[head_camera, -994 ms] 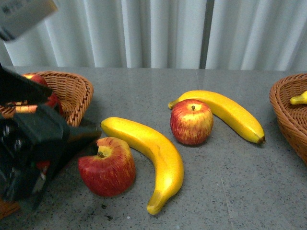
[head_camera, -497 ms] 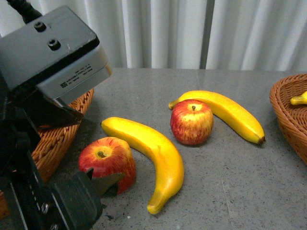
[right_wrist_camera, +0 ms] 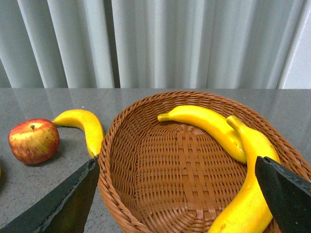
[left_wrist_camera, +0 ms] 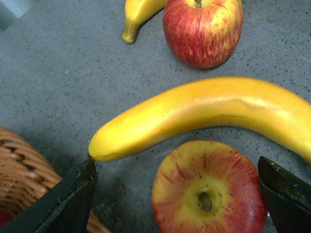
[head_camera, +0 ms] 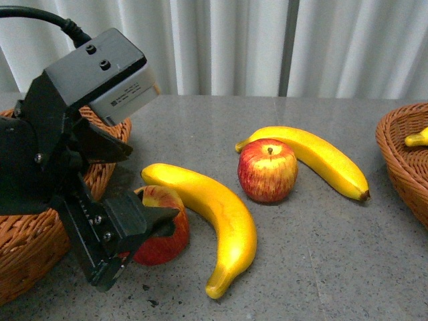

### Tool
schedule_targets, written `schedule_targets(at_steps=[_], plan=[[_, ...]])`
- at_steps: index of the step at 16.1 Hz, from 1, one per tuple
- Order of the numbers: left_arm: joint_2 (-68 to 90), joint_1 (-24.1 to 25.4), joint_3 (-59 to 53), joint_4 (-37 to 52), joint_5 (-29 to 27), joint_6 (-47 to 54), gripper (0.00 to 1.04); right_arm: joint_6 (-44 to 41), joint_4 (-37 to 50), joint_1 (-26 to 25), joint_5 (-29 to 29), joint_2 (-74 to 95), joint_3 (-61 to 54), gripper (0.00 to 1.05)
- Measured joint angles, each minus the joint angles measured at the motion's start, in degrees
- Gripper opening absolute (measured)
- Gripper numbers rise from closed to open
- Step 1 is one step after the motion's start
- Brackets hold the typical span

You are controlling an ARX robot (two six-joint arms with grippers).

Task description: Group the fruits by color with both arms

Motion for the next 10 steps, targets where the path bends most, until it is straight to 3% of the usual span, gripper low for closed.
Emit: schedule_targets(at_steps=[7,8,10], plan=[[6.9,-1.2,3.0,-0.8,1.1,0.4,0.98,0.0,0.0,0.0,0.0,0.0,0.0,0.98],[7.0,-1.3,3.0,-0.7,1.1,0.4,0.93,0.0,0.0,0.0,0.0,0.0,0.0,0.98],[7.0,-1.7,3.0,-0.3,1.0,0.1,0.66,0.0,0.0,0.0,0.0,0.0,0.0,0.98]])
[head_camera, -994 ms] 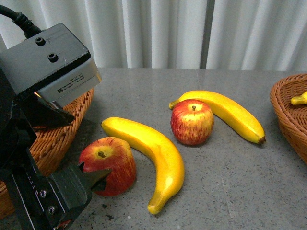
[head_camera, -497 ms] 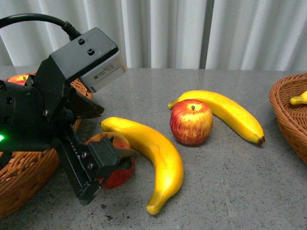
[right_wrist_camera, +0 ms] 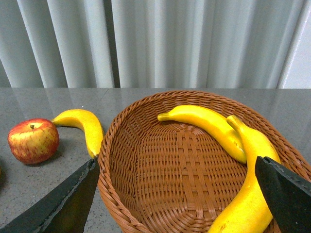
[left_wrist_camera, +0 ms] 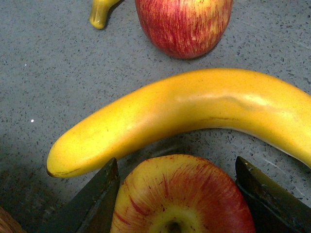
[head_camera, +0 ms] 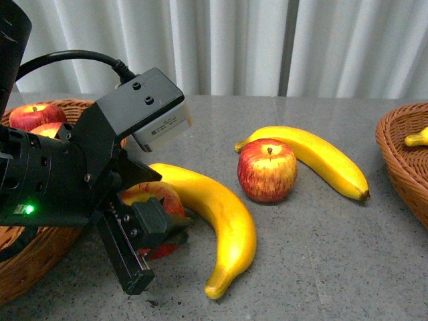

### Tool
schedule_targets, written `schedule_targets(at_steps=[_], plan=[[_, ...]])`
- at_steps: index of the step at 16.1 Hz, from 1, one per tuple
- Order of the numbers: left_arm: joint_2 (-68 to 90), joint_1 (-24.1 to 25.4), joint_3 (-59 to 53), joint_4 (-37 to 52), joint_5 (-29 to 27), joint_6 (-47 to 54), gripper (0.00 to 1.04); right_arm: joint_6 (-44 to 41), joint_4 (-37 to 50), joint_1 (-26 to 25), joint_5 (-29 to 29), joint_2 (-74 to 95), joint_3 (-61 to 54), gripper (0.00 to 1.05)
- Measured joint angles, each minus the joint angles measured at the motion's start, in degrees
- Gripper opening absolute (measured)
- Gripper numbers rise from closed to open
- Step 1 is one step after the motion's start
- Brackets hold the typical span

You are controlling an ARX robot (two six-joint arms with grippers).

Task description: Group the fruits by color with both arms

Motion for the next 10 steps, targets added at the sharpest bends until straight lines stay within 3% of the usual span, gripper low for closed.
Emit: schedule_targets(at_steps=[7,10], plan=[[-2.6,-0.5,0.0,3.4,-2.4,-2.0,0.61,0.0,0.0,0.0,0.0,0.0,0.0,0.98],[-11.3,1.5,1.5,10.8,-12.7,-11.5,0.60,0.0,0.0,0.0,0.0,0.0,0.0,0.98]])
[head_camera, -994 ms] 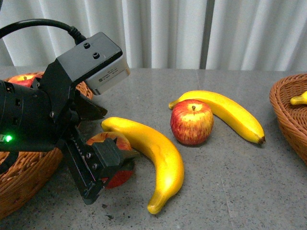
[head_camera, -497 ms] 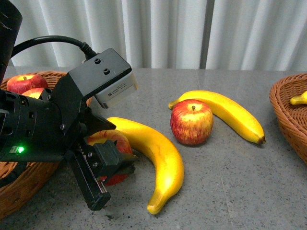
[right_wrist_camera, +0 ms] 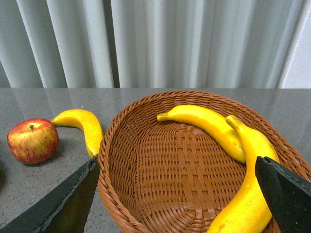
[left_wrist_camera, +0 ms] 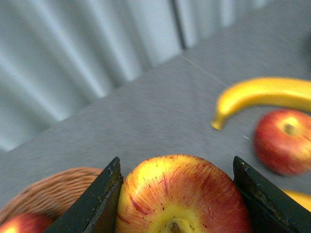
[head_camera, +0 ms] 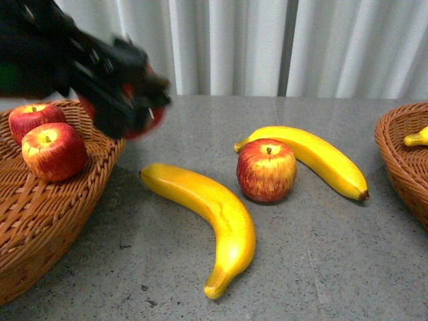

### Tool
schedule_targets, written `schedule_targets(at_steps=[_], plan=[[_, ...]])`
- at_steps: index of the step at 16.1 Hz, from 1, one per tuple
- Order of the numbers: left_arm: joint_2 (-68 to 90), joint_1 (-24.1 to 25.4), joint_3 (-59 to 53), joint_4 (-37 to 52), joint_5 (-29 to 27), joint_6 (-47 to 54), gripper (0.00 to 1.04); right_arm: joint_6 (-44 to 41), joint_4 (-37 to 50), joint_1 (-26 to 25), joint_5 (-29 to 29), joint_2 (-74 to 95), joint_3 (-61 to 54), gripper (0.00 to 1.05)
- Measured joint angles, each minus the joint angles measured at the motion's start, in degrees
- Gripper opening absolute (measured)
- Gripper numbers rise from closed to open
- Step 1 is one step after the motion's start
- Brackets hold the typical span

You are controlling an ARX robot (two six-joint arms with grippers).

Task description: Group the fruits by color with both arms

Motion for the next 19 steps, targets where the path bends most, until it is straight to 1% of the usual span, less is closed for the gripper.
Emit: schedule_targets(at_steps=[1,3,4,5,7,8,9,10,12,14,15,19], plan=[[-3.4,2.5,-0.2,-0.7,-5.0,-5.3,0.60,0.0,0.0,0.0,0.0,0.0,0.0,0.98],[-7.6,5.7,-4.1,-4.1,-12.8,-14.2,0.60,0.0,0.0,0.0,0.0,0.0,0.0,0.98],[-8.6,5.9,-6.8,-5.5,-14.4,-18.1,0.60,0.0,0.0,0.0,0.0,0.0,0.0,0.98],[-8.9,5.4,-8.4,-6.9,-14.8,-21.4,0.65,0.0,0.0,0.0,0.0,0.0,0.0,0.98],[-9.7,4.7,-9.2,-6.8,-15.7,-24.7,0.89,0.0,0.0,0.0,0.0,0.0,0.0,0.98],[-9.7,5.7,-8.7,-5.8,-15.4,-24.8,1.00,0.0,0.0,0.0,0.0,0.0,0.0,0.98],[-9.3,6.3,-8.0,-5.5,-15.5,-24.8,0.97,0.0,0.0,0.0,0.0,0.0,0.0,0.98],[-8.3,6.4,-6.6,-4.1,-15.5,-24.5,0.98,0.0,0.0,0.0,0.0,0.0,0.0,0.98],[-4.6,4.7,-2.7,-0.8,-10.8,-20.9,0.98,0.0,0.0,0.0,0.0,0.0,0.0,0.98],[1.6,0.5,2.7,-0.9,-8.0,-16.7,0.98,0.0,0.0,0.0,0.0,0.0,0.0,0.98],[5.3,-1.8,5.5,-1.4,-5.9,-13.8,0.98,0.0,0.0,0.0,0.0,0.0,0.0,0.98],[16.3,-9.0,15.2,-9.2,3.9,-5.4,0.98,0.0,0.0,0.0,0.0,0.0,0.0,0.98]])
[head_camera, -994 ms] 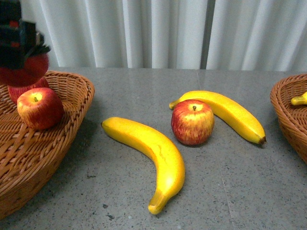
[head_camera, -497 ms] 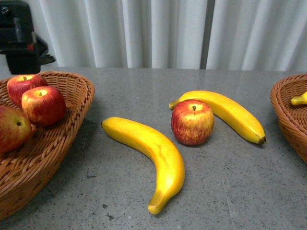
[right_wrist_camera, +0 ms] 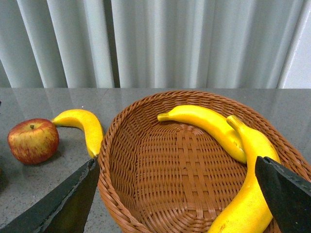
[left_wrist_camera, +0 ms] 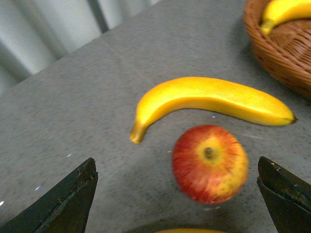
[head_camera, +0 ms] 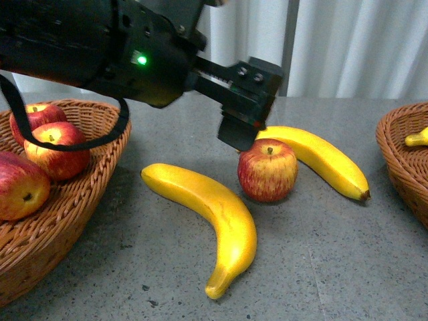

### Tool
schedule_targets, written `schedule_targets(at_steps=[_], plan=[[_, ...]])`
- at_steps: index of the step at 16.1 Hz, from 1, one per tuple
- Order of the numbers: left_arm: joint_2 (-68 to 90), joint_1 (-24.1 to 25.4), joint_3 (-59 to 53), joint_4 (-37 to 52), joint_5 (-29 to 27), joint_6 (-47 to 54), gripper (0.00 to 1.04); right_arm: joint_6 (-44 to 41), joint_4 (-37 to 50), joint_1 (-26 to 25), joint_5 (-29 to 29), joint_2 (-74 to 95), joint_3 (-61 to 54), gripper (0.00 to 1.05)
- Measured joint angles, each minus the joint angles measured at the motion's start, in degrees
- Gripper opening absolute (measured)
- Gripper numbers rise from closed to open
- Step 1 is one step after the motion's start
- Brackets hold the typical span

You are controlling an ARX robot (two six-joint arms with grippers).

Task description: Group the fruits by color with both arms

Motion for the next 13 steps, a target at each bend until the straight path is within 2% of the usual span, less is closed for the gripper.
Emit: schedule_targets(at_steps=[1,4,13], plan=[[3.9,-1.9,2.2,-0.6,3.0,1.5,0.98,0.0,0.0,0.0,0.0,0.0,0.0,0.98],[6.6,-2.8,3.6,-0.9,4.1,1.6,0.98,0.0,0.0,0.0,0.0,0.0,0.0,0.98],[17.4,-0.7,9.6,0.0,9.3,0.9,0.98,0.0,0.0,0.0,0.0,0.0,0.0,0.98]])
